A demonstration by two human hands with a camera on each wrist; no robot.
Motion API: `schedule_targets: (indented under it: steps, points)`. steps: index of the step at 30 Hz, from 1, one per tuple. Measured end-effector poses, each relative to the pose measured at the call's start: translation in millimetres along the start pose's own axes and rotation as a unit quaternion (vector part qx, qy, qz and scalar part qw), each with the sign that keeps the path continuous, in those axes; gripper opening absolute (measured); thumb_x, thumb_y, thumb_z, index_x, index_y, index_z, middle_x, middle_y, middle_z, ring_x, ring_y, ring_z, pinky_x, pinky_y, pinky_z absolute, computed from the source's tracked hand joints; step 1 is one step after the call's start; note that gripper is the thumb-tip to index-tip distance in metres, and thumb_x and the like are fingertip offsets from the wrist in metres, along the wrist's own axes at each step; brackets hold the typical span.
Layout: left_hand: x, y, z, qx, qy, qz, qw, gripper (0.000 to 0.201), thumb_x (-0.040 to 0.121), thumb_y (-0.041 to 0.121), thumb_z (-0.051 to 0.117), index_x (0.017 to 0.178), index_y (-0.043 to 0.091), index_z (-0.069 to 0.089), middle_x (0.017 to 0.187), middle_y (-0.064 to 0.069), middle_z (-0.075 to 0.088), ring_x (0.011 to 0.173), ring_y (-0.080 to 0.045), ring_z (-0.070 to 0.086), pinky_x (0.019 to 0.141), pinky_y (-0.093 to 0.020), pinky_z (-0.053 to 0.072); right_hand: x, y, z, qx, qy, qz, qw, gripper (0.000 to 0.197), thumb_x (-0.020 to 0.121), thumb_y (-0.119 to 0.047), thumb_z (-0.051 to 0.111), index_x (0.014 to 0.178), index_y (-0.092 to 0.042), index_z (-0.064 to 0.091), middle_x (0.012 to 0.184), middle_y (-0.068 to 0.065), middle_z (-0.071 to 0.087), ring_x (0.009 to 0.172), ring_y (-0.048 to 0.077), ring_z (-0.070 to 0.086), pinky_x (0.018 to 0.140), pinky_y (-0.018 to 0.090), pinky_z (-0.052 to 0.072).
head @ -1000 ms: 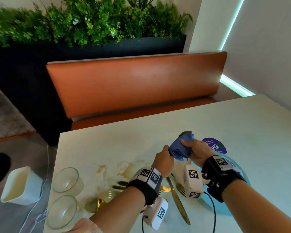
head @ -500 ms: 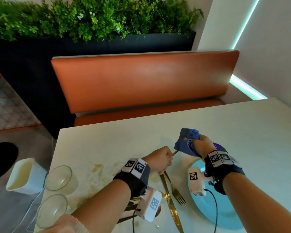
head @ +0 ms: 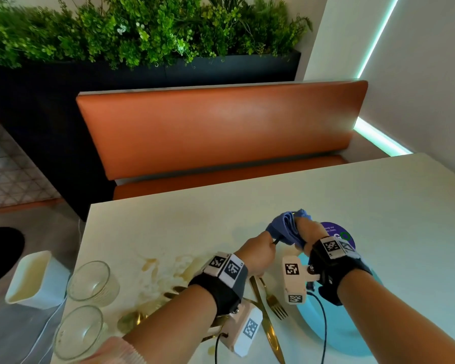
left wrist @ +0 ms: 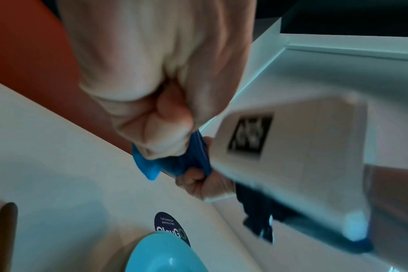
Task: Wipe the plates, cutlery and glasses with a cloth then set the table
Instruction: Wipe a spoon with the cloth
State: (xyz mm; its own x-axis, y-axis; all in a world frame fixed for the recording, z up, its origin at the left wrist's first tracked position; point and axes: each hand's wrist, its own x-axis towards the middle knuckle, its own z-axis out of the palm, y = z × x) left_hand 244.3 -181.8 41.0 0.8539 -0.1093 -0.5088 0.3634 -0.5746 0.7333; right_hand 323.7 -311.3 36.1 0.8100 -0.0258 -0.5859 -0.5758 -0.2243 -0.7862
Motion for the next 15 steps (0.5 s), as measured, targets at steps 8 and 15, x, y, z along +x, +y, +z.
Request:
schedule_targets:
  steps: [8,15]
  points:
    - [2,6,-6,-0.066,0.027,0.026,0.997,0.018,0.100,0.021,0.030,0.104,0.011,0.044,0.094,-0.014,0.050,0.064,-0.021,0.042,0.049,-0.027,0.033,-4,-1,1,0.090,0.081,-0.015,0.993,0.014,0.091,-0.021,0.052,0.087,-0.007,0.055,0.074,0.010,0.055,0.065,0.024,0.053,0.055,0.034,0.044]
    - [6,0,2,-0.131,0.061,0.035,0.989,0.013,0.100,0.021,0.039,0.100,0.012,0.048,0.076,-0.001,0.056,0.058,-0.013,0.049,0.057,-0.026,0.042,2,6,17,0.139,0.023,0.001,0.990,0.025,0.088,-0.019,0.060,0.102,0.002,0.057,0.083,0.015,0.062,0.070,0.025,0.059,0.062,0.033,0.049]
